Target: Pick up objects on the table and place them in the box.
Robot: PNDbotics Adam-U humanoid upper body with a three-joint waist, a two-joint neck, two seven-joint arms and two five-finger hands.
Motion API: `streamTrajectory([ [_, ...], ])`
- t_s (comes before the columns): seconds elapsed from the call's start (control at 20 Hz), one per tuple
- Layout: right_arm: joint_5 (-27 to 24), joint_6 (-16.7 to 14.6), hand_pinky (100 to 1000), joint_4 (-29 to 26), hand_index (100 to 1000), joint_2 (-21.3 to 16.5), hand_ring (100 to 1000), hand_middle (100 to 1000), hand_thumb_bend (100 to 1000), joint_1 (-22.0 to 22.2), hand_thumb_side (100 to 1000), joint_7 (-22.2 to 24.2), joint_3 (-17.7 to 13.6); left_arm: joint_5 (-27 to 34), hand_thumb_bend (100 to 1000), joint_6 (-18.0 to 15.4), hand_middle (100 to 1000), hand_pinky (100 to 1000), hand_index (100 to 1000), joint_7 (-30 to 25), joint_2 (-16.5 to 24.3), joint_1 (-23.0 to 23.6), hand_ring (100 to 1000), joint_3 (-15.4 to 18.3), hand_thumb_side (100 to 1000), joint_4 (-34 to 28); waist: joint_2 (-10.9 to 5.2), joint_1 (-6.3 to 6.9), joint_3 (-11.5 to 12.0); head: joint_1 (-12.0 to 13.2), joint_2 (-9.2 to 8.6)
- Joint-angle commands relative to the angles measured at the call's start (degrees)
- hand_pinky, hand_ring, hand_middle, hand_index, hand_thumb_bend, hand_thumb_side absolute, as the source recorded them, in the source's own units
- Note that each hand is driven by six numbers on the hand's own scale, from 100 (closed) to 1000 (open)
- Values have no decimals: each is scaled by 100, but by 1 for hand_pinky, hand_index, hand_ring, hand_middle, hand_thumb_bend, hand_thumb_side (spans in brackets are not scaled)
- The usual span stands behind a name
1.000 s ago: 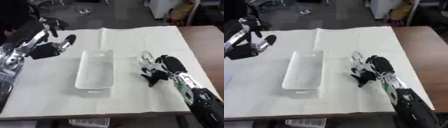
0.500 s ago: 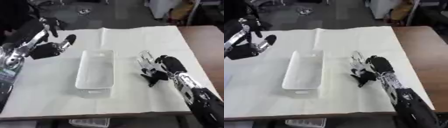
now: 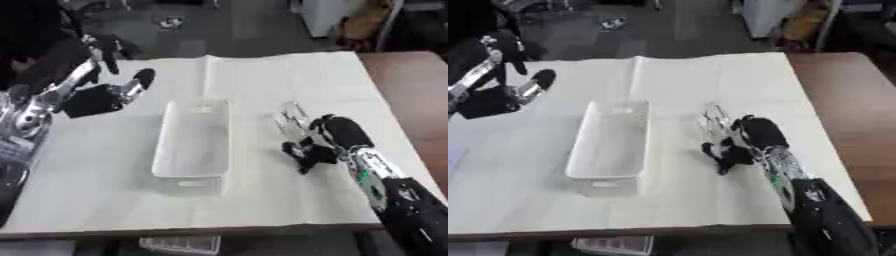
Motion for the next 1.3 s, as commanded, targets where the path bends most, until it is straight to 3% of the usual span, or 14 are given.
streamTrajectory([
  [0.05, 85, -24, 796, 10, 758, -22, 656, 548, 713, -155, 1000, -17, -47, 40, 235, -25, 668, 324, 826, -5, 158, -93, 557, 66, 1000, -33, -56, -2, 2, 51, -35],
  [0.35, 238, -3, 773, 201, 747, 6, 632, 522, 694, -200, 1000, -25, -87, 42, 234, -30, 668, 325, 826, -6, 156, -89, 557, 67, 1000, -31, -59, -3, 4, 59, -36],
  [0.75, 402, 20, 721, 387, 678, 32, 520, 479, 683, -274, 1000, -19, -142, 47, 234, -40, 668, 326, 826, -10, 156, -84, 558, 65, 1000, -27, -59, -6, 5, 81, -31],
  [0.8, 422, 18, 677, 389, 645, 31, 477, 445, 678, -284, 1000, -48, -145, 48, 234, -41, 668, 326, 826, -10, 157, -83, 558, 66, 1000, -27, -60, -6, 5, 86, -30],
  [0.85, 447, 23, 572, 369, 549, 24, 396, 358, 666, -294, 1000, -114, -149, 49, 234, -42, 668, 326, 826, -10, 159, -81, 557, 67, 1000, -27, -60, -6, 5, 89, -30],
  [0.9, 478, 32, 411, 341, 486, 16, 323, 287, 681, -299, 1000, -198, -145, 50, 234, -43, 668, 326, 826, -11, 160, -79, 557, 66, 1000, -27, -61, -7, 5, 93, -27],
  [0.95, 517, 32, 273, 307, 444, 10, 260, 234, 689, -300, 1000, -290, -136, 51, 233, -45, 668, 326, 826, -12, 159, -76, 557, 65, 1000, -26, -62, -9, 4, 95, -25],
  [1.0, 543, 22, 228, 278, 431, 6, 242, 221, 683, -297, 1000, -374, -130, 53, 233, -46, 668, 326, 826, -13, 159, -74, 557, 65, 1000, -26, -64, -10, 3, 97, -26],
  [1.05, 556, 8, 100, 239, 393, 3, 153, 166, 676, -297, 979, -467, -130, 54, 233, -48, 668, 326, 826, -15, 159, -71, 557, 65, 1000, -25, -65, -11, 2, 99, -25],
  [1.1, 554, -12, 100, 191, 361, -1, 105, 127, 670, -292, 974, -575, -136, 55, 233, -50, 668, 326, 826, -16, 159, -69, 557, 65, 1000, -25, -65, -12, 1, 104, -26],
  [1.3, 511, -80, 100, 97, 303, -21, 100, 100, 680, -295, 960, -931, -164, 61, 232, -55, 667, 326, 826, -19, 160, -64, 557, 65, 1000, -25, -64, -10, 0, 111, -26],
])
